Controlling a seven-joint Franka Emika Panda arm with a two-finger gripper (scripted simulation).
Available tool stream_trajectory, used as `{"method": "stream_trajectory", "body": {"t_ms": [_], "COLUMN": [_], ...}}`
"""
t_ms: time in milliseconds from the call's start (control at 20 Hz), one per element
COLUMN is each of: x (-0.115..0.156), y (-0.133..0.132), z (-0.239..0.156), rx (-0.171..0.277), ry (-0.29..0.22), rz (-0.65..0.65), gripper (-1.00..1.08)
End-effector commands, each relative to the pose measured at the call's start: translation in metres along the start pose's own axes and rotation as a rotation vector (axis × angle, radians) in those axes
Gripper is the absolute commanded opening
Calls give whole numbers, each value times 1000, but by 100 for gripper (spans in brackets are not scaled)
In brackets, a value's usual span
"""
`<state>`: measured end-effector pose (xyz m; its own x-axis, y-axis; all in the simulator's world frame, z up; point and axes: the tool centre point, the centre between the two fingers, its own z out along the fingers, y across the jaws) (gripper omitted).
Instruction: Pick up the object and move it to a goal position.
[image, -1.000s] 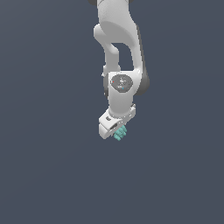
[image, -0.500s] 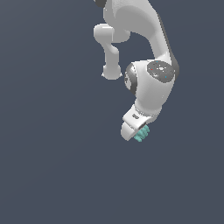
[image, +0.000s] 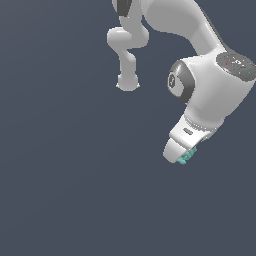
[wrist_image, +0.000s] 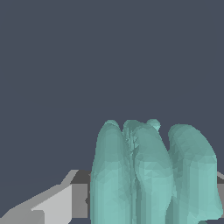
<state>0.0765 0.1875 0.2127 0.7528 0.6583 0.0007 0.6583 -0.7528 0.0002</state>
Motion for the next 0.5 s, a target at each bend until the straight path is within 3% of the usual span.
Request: {"method": "stream_trajectory", "body": {"t_ms": [0,450], "x": [12,36], "y": [-5,-15], "z": [-8,-25], "rx": [0,0], "ry": [-1,-1], "rz": [1,1], "gripper": [-100,-100]}}
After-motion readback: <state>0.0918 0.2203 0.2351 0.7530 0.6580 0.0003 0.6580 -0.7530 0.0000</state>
